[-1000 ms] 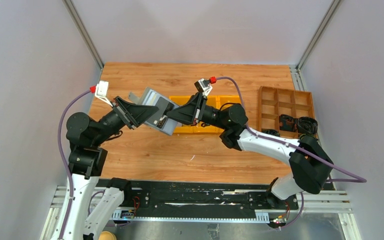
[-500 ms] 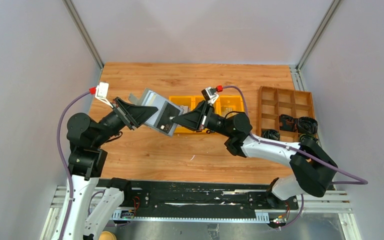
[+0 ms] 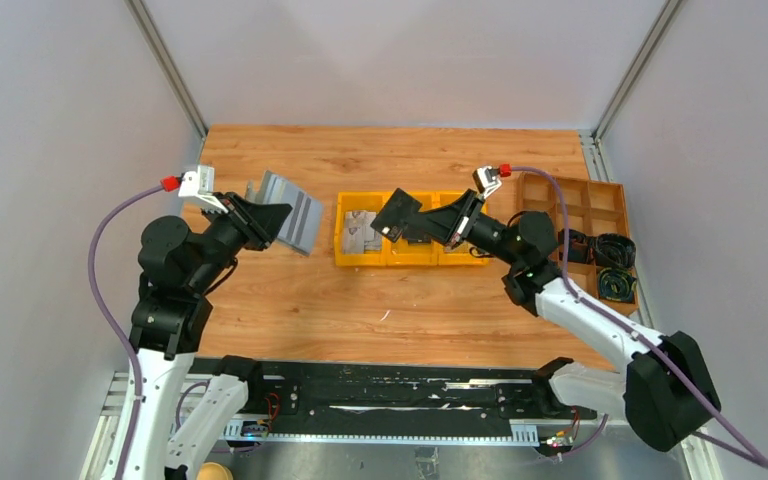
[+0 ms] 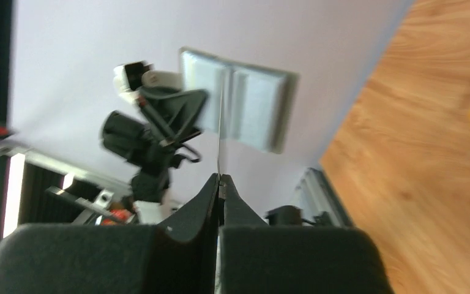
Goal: Take the credit cards out of the card holder
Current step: Place the credit card in the storage box.
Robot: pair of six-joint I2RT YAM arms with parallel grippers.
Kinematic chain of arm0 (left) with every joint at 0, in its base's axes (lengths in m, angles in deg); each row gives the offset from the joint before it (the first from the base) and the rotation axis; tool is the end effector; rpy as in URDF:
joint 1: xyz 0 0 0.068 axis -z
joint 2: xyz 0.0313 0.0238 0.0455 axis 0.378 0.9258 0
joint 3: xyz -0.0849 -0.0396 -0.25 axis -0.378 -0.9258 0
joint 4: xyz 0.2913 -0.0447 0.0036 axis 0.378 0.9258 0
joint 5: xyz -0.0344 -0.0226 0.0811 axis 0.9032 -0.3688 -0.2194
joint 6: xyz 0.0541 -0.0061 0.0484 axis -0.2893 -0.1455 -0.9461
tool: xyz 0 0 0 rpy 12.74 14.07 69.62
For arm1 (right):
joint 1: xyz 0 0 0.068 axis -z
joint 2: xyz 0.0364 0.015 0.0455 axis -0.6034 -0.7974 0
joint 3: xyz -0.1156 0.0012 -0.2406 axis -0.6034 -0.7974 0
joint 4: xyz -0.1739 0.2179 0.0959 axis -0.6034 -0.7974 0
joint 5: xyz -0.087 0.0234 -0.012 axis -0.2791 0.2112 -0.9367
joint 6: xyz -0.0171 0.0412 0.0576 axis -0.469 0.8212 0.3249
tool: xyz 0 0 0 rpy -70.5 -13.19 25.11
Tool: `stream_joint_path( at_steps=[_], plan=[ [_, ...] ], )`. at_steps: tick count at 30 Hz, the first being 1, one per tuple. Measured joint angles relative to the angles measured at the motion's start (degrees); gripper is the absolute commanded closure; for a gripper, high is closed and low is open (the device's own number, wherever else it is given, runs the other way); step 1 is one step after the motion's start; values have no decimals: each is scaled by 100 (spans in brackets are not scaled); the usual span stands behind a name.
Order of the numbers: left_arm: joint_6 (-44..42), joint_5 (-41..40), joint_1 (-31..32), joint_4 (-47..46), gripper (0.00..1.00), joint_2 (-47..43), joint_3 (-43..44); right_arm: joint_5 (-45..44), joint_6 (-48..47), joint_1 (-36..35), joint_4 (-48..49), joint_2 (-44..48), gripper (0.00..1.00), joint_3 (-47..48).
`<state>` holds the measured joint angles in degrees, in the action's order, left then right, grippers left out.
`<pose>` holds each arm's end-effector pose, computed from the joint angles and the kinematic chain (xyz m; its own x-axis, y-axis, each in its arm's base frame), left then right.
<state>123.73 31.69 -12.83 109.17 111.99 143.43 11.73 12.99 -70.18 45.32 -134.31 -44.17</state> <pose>0.1809 -0.0485 0.4178 -0.2660 -0.5111 -0.8174 0.3669 0.7304 -0.5761 0.2305 0.1901 0.3146 -0.8019 0.4603 -0.3808 -0.5018 -0.1731 0.8475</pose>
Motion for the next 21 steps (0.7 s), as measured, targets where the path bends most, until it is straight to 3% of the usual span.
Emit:
stream_joint_path(
  at_steps=[4,10,14,21],
  plan=[
    [-511,66,0,295,100,116,0,372,-975,765,-1943,111,100,323],
    [-876,1158,-7,382,100,256,0,0,-3189,1237,-4953,-396,100,1799],
    [-957,1978,-7,382,100,223,2,-293,-4109,1244,-5727,-1217,100,2406],
    [-964,2763,-11,385,100,157,17,-643,-4903,1161,-6518,-2907,100,3178]
  ],
)
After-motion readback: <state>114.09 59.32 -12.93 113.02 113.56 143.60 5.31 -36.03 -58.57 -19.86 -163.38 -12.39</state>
